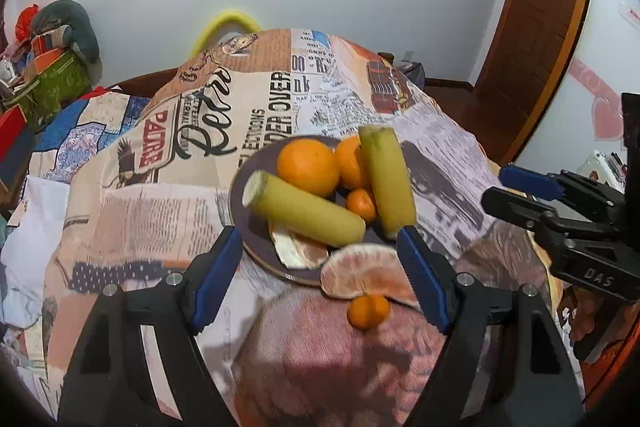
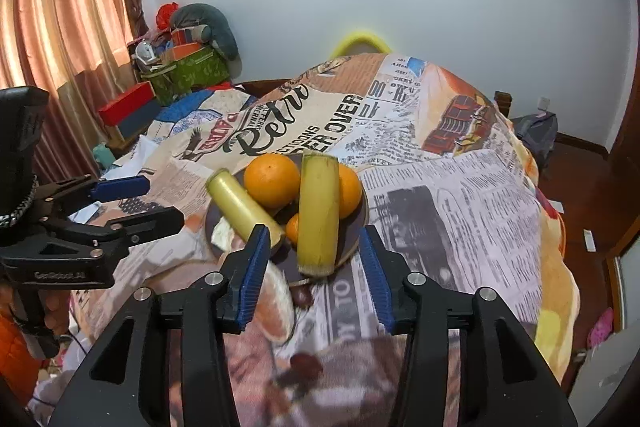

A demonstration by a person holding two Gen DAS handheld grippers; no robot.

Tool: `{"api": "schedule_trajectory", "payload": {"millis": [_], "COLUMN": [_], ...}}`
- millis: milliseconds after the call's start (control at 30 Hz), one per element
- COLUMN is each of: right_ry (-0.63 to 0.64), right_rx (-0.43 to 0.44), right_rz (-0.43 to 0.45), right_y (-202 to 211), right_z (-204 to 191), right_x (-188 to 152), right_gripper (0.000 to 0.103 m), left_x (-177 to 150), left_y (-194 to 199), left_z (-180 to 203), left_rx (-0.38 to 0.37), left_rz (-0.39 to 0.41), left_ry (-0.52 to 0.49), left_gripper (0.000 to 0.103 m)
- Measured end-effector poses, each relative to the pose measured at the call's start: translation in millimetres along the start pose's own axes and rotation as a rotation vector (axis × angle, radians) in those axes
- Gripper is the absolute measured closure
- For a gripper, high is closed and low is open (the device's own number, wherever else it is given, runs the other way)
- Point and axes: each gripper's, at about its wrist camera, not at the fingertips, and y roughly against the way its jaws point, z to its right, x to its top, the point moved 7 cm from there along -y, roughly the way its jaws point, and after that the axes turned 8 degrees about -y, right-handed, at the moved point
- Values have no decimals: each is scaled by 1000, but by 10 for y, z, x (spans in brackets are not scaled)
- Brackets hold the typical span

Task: Organize fruits
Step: 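Lay the cylinder on the plate with the left tool while the right tool stands its cylinder upright, then move the left tool to the loose mandarin while the right tool approaches the pomelo segment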

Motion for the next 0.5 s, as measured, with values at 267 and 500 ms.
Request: {"api": "schedule_trajectory", "payload": {"millis": [267,500], "right_ry": [-16,-47], "right_rx": [-14,-16], "right_rz": [-22,-62], "right_y": [148,121], "right_z": [64,147], "right_x": [-267,-497], "right_gripper": [57,57], "left_x": [-301,-525], "left_y": [-58,-282], "left_z": [166,350], "left_rx": [-26,-56], "left_rz": [-55,-122], "left_ry": [4,-16], "left_gripper": [24,37]}}
